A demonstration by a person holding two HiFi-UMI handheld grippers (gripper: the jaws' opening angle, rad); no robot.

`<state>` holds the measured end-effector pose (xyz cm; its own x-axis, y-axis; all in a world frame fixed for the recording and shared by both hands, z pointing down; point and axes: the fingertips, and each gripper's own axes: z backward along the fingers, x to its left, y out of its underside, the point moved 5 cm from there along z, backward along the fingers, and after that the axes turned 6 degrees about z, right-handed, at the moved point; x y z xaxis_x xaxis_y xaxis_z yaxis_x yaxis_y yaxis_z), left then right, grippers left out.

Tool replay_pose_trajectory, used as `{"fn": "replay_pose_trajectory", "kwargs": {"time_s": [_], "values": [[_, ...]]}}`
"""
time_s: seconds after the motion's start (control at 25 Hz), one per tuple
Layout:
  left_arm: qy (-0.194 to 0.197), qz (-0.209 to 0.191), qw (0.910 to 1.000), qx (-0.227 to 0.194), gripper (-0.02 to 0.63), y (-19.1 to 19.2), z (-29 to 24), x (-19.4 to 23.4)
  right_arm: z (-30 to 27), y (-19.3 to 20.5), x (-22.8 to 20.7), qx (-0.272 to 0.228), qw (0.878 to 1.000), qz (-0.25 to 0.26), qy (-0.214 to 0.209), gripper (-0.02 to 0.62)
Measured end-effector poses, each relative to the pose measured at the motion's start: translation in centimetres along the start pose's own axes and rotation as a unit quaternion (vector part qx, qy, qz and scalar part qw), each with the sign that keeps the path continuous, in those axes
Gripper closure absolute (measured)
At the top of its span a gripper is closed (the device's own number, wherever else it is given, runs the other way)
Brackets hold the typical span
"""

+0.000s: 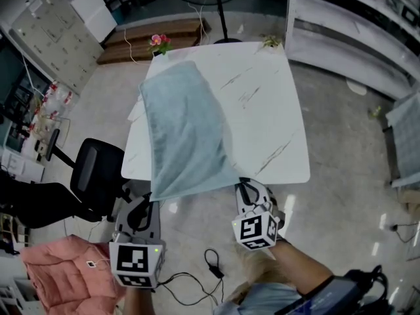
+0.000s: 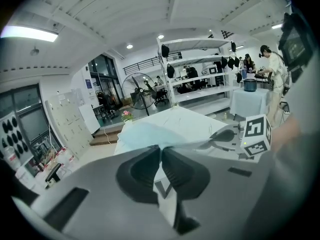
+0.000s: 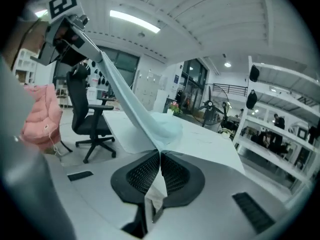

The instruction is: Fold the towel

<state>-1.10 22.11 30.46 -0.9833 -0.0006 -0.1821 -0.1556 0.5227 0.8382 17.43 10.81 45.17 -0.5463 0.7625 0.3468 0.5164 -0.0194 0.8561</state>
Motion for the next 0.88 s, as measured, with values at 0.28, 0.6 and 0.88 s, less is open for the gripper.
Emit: {"fn": "replay_pose_trajectory", "kwargs": {"time_s": [0.28, 0.6, 0.88], "values": [[0.018, -0.011, 0.9995, 0.024, 0.586, 2.5, 1.2, -1.5, 5.0, -2.6, -4.8, -0.005, 0.988, 0.149, -0.044, 0.571], [0.026, 0.013, 0.9995, 0.01, 0.584, 3.2, 4.9, -5.0, 10.6, -5.7, -7.9, -0.001, 0.974, 0.217, -0.063, 0.572], [0.005, 0.022, 0.9993, -0.031, 0.584, 1.2, 8.3, -5.4, 14.0, -9.0, -8.9, -0.021, 0.972, 0.228, -0.055, 0.572]]}}
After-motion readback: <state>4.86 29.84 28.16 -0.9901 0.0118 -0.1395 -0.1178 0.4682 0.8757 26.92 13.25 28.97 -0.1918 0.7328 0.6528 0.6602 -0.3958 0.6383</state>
